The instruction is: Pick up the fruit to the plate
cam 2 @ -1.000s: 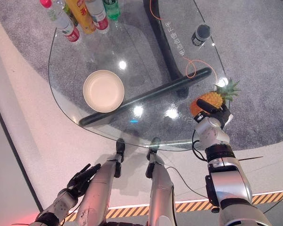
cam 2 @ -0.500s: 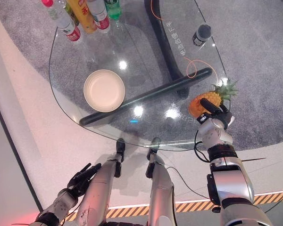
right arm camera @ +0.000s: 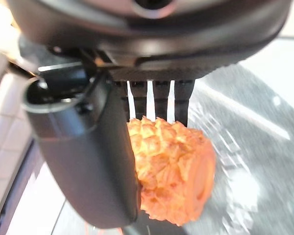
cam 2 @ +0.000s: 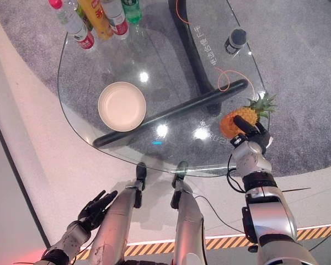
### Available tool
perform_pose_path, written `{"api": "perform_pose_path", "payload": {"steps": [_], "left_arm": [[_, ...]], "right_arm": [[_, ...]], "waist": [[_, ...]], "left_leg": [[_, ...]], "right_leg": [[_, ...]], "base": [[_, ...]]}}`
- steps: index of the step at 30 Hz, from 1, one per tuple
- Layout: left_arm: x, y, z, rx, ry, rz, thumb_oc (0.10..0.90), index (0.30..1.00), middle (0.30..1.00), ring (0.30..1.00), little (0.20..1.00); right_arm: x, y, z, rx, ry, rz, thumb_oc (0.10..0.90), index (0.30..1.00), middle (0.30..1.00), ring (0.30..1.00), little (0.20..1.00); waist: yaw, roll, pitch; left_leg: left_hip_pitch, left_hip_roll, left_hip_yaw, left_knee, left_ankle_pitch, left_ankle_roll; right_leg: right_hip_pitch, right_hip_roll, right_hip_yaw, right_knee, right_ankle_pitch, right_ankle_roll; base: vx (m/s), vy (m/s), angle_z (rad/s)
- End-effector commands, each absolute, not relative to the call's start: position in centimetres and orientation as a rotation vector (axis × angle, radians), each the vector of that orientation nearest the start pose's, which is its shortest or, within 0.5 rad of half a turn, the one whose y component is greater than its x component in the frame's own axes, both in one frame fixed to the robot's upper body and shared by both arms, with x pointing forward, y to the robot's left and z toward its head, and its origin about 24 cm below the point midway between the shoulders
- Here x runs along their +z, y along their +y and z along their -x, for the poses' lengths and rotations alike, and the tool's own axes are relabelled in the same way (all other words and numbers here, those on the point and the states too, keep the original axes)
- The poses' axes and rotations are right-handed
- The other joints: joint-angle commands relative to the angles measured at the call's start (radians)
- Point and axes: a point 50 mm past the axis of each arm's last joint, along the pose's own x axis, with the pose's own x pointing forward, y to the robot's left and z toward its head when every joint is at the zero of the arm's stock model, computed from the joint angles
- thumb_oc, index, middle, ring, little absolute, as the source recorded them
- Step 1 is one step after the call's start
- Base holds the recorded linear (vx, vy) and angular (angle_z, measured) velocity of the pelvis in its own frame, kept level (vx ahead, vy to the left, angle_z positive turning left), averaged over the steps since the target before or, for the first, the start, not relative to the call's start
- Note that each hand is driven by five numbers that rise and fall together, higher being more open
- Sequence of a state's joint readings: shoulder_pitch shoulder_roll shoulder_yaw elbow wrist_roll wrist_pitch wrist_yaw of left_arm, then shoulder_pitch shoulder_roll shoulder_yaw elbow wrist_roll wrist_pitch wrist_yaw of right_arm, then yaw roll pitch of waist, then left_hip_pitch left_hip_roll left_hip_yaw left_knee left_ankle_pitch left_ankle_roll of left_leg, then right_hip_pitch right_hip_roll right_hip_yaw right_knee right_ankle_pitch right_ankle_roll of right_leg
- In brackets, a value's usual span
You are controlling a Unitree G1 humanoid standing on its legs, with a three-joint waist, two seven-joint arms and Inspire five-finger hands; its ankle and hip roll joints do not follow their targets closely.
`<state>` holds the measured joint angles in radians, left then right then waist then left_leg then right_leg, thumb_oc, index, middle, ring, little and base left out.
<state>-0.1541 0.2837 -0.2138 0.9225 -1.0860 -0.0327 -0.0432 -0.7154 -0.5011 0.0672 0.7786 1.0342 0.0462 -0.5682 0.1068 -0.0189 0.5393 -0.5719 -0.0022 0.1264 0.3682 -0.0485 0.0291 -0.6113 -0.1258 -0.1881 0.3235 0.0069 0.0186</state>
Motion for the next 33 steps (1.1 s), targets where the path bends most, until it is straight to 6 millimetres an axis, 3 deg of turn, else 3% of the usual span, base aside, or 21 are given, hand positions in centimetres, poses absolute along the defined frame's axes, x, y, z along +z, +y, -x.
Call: {"api": "perform_pose_path", "payload": {"steps": [1,9,20,27,33], "left_arm": [[-11.8,22.1,-17.9,0.377,0.699,0.695,0.800,0.900,0.900,0.900,0.900],[-11.6,22.9,-17.7,0.434,0.649,0.717,0.800,0.900,0.900,0.900,0.900],[-10.7,24.5,-17.8,0.518,0.509,0.758,0.800,0.900,0.900,0.900,0.900],[-8.1,27.5,-18.6,0.625,0.249,0.820,0.800,0.900,0.900,0.900,0.900],[-5.2,28.2,-20.0,0.528,0.034,0.830,0.800,0.900,0.900,0.900,0.900]], "right_arm": [[13.8,-24.7,-37.0,-0.459,-0.014,-0.626,0.100,0.300,0.300,0.300,0.200],[16.1,-22.4,-35.8,-0.289,-0.181,-0.653,0.100,0.300,0.300,0.300,0.200],[17.5,-20.4,-34.2,-0.063,-0.293,-0.605,0.100,0.300,0.300,0.300,0.200],[17.9,-17.4,-32.8,0.256,-0.348,-0.455,0.100,0.300,0.300,0.300,0.200],[18.2,-15.5,-31.9,0.420,-0.394,-0.333,0.100,0.300,0.300,0.300,0.200]], "waist": [[0.017,0.034,-0.019],[-0.004,0.026,-0.019],[-0.021,0.028,-0.019],[-0.019,0.029,-0.019],[-0.005,0.028,-0.019]], "left_leg": [[0.048,-0.046,0.006,-0.027,-0.029,0.004],[0.115,-0.036,0.020,-0.054,-0.025,0.004],[0.203,-0.031,0.032,-0.086,-0.016,-0.001],[0.263,-0.023,0.034,-0.099,-0.011,-0.008],[0.292,-0.021,0.029,-0.098,-0.012,-0.011]], "right_leg": [[0.051,0.036,-0.036,0.065,-0.030,0.029],[0.109,0.038,-0.034,0.055,-0.045,0.031],[0.189,0.033,-0.040,0.046,-0.064,0.029],[0.250,0.023,-0.064,0.052,-0.087,0.026],[0.287,0.016,-0.085,0.054,-0.098,0.024]], "base": [[0.00,0.000,0.00],[0.00,0.000,0.00],[-0.01,-0.005,-0.01],[-0.01,-0.030,0.00],[-0.01,-0.049,0.03]]}}
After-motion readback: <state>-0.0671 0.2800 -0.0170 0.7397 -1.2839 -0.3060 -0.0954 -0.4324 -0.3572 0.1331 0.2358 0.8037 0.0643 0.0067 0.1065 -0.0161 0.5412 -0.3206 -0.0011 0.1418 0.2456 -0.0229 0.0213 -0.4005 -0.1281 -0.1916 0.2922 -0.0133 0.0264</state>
